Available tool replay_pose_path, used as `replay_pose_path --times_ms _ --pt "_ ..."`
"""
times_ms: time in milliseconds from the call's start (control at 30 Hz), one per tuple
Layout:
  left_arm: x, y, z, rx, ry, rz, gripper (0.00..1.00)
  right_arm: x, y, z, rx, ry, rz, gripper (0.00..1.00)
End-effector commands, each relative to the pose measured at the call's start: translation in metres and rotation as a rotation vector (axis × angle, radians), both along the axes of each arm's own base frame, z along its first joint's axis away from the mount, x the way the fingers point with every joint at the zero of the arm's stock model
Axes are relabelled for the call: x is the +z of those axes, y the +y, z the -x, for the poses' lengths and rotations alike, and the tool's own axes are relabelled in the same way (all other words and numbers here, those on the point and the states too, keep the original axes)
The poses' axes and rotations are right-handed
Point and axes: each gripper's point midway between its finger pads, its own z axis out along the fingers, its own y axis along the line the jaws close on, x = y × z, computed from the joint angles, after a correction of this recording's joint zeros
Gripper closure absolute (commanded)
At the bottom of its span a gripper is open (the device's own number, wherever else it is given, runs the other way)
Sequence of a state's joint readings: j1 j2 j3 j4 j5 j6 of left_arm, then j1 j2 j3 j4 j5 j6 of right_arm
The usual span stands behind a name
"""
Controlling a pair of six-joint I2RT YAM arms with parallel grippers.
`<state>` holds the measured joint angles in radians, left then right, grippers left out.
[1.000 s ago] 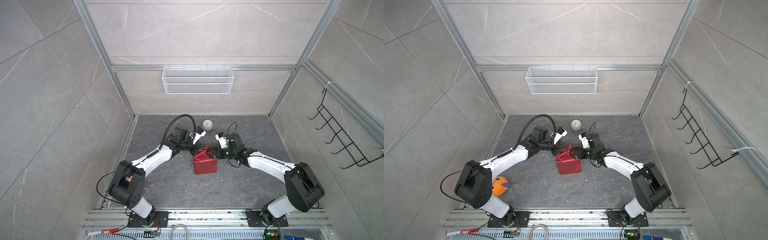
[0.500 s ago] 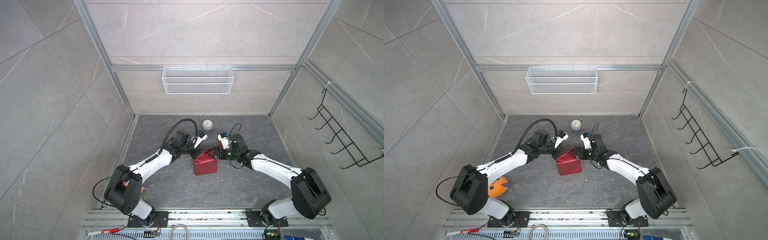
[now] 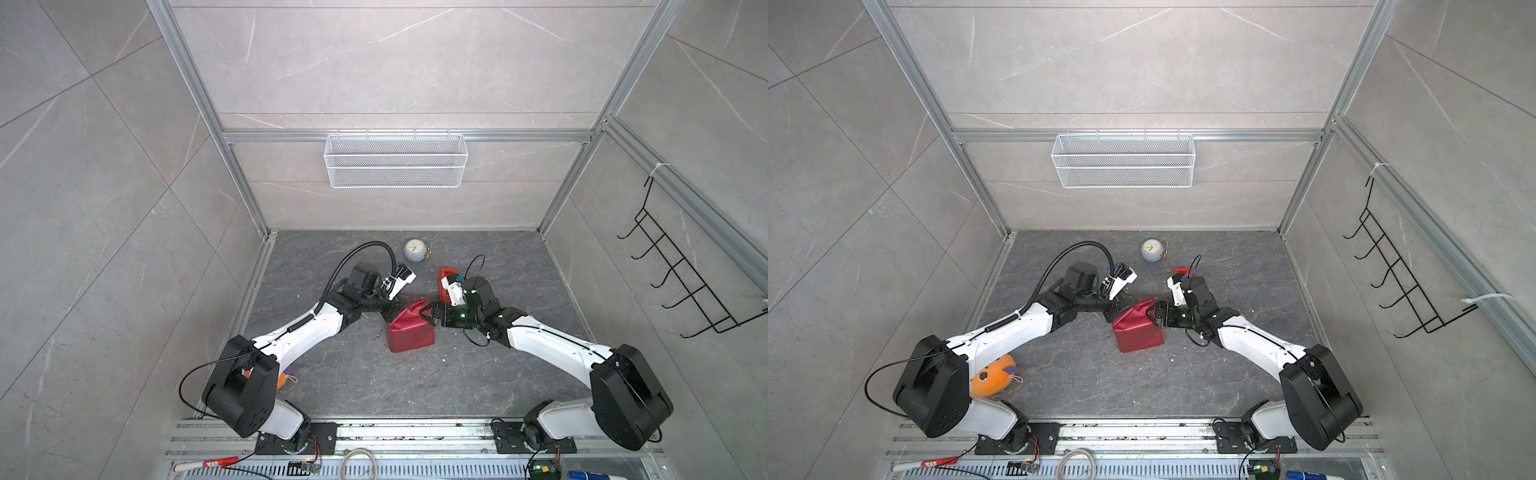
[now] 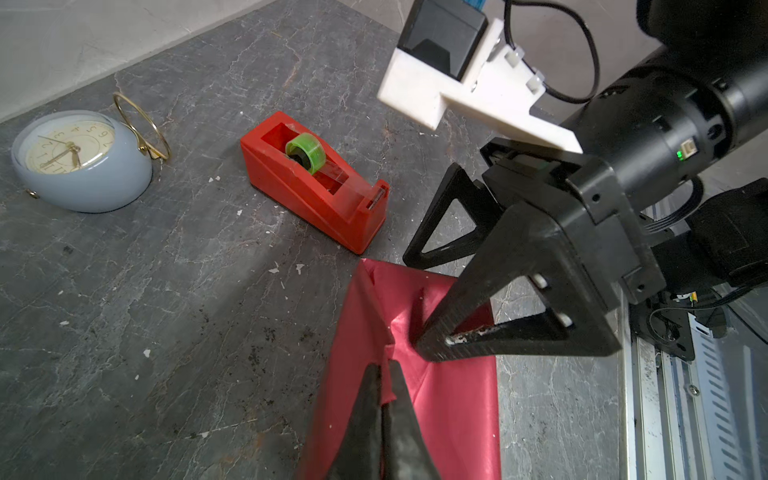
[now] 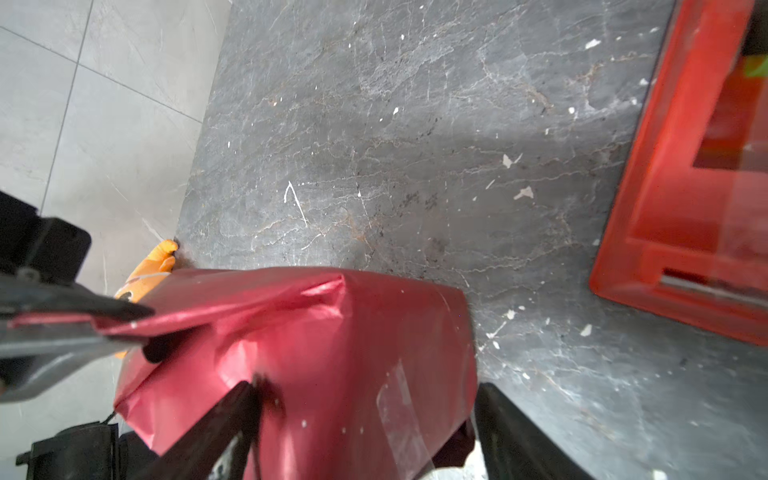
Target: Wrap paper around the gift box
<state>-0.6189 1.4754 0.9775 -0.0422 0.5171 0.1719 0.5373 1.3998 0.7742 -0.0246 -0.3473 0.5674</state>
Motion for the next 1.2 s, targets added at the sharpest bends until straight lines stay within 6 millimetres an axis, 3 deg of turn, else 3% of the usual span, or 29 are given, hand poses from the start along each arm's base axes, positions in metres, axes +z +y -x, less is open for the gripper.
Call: replay_pose_path --times_ms 0,567,900,1167 --pt "0.018 -0.005 0.008 -0.018 -0.053 0.032 0.95 -0.023 -0.011 0.011 -0.055 0.059 0.058 0.16" --pt "0.001 0.001 0.035 -0.014 0.009 0.022 0.94 -0.041 -0.014 0.022 -0.095 0.089 0.098 0.17" --pt "-0.009 -0.002 0.055 -0.03 0.102 0.054 0.88 -0.046 -0.015 0.025 -0.107 0.098 0.103 0.17" --pt "-0.034 0.004 0.061 -0.03 0.151 0.006 0.82 -0.03 -0.01 0.024 -0.081 0.061 0.078 0.16"
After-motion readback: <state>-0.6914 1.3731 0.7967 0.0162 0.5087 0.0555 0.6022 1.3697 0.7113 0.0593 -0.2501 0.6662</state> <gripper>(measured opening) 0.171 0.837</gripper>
